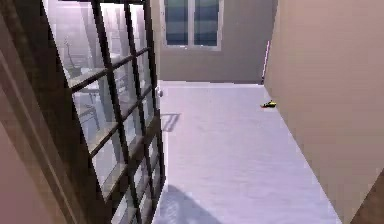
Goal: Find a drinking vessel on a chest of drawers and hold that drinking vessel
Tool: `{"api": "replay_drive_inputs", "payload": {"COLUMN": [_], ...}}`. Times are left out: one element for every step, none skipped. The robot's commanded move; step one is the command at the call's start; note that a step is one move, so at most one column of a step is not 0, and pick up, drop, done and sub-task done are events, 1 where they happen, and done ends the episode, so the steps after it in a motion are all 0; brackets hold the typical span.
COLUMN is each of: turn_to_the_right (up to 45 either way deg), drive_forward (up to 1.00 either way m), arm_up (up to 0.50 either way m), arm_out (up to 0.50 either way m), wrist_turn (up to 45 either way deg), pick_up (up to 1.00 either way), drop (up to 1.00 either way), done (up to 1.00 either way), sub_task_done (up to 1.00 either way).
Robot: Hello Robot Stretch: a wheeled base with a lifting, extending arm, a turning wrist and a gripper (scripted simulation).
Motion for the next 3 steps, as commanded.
{"api": "replay_drive_inputs", "payload": {"turn_to_the_right": [42.0,0.0,-33.0], "drive_forward": [0.0,0.05,0.0], "arm_up": [0.0,0.0,0.0], "arm_out": [0.0,0.0,0.0], "wrist_turn": [0.0,0.0,0.0], "pick_up": [0.0,0.0,0.0], "drop": [0.0,0.0,0.0], "done": [0.0,0.0,0.0], "sub_task_done": [0.0,0.0,0.0]}}
